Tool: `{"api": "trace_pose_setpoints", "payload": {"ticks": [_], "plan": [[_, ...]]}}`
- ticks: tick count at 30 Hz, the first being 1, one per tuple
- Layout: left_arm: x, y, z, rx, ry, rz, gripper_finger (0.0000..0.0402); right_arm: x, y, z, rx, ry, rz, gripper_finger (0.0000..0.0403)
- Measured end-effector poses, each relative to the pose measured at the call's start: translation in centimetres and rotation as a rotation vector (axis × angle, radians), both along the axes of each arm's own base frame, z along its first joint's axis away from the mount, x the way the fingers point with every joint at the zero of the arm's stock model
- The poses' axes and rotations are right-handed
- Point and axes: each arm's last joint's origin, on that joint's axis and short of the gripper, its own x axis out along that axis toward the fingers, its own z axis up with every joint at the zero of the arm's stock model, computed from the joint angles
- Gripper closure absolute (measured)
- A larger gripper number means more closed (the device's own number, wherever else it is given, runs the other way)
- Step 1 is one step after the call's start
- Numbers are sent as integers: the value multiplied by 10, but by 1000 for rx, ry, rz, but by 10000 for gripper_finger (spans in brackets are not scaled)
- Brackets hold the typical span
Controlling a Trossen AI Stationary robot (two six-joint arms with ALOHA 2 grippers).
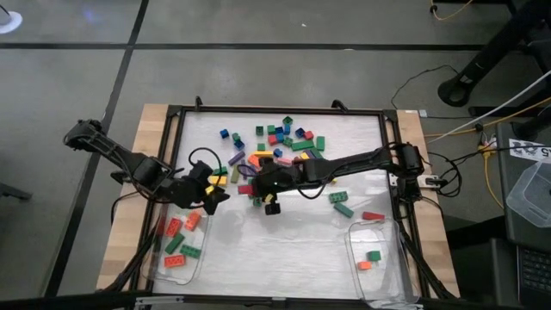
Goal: Sort blocks by size
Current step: Put the large red wooden block into the left transparent bin
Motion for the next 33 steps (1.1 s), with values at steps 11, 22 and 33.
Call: {"api": "trace_pose_setpoints", "payload": {"ticks": [11, 22, 33], "plan": [[4, 8, 0, -28, -12, 63, 244, 8, 1, 14, -29, -160, 29, 252], [6, 14, 1, -27, -15, 94, 245, 12, 1, 20, -66, -232, 54, 256], [8, 18, 2, -19, -21, 109, 305, 13, 1, 24, -92, -271, 59, 258]]}}
